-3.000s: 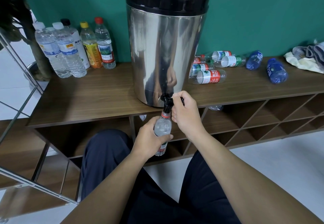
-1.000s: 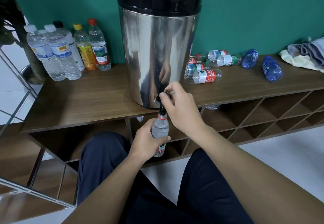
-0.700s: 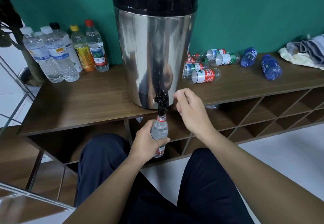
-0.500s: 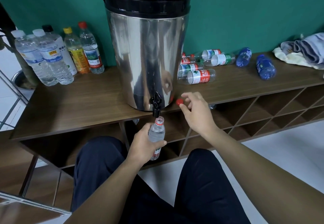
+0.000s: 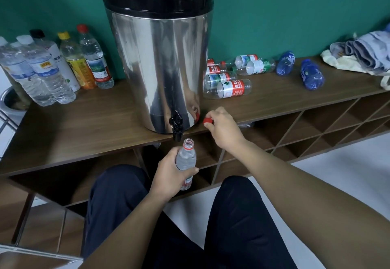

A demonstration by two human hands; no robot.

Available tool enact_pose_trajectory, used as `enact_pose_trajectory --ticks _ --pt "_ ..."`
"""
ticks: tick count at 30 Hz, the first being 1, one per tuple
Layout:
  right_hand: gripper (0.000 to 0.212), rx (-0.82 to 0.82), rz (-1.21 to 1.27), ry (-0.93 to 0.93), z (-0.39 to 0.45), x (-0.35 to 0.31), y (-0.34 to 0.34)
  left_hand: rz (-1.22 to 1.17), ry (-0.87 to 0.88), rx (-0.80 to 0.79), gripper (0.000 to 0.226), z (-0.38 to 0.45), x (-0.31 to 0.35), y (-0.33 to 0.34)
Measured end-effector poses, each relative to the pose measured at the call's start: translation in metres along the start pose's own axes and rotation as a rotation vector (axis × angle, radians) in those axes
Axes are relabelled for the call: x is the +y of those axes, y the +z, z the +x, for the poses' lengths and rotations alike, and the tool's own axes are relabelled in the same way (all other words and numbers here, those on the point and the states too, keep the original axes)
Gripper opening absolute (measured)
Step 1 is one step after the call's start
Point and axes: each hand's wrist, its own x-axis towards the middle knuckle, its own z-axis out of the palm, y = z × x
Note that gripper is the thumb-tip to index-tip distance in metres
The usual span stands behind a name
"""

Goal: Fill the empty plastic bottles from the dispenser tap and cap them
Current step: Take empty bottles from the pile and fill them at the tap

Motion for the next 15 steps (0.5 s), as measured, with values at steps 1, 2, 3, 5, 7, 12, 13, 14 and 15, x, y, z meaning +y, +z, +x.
enact_pose_trajectory --ticks 1,2,3,5,7,12,13,14,15 --pt "0.024 0.009 0.03 -0.003 -0.003 -0.001 -0.001 0.004 0.005 -0.003 0.057 -0.002 0.002 -0.001" --pt "0.023 0.02 0.077 -0.003 -0.007 -0.003 -0.003 0.012 0.013 -0.004 0.057 -0.003 0.003 -0.001" --pt "0.023 0.021 0.137 -0.003 -0.014 -0.006 -0.007 0.02 0.019 -0.009 0.058 -0.005 0.005 -0.002" --pt "0.021 0.002 0.248 -0.03 -0.032 -0.013 -0.015 0.034 0.032 -0.023 0.06 -0.009 0.008 -0.003" --pt "0.018 -0.038 0.329 -0.088 -0.053 -0.021 -0.025 0.043 0.05 -0.04 0.063 -0.012 0.011 -0.004" --pt "0.014 -0.07 0.321 -0.239 -0.092 -0.035 -0.042 0.03 0.106 -0.049 0.065 -0.025 0.028 -0.01" --pt "0.017 -0.075 0.292 -0.264 -0.095 -0.037 -0.046 0.029 0.12 -0.047 0.066 -0.028 0.033 -0.012" --pt "0.019 -0.083 0.267 -0.28 -0.097 -0.04 -0.049 0.032 0.129 -0.045 0.067 -0.032 0.037 -0.014" --pt "0.021 -0.095 0.247 -0.292 -0.099 -0.043 -0.054 0.033 0.136 -0.043 0.068 -0.036 0.041 -0.017"
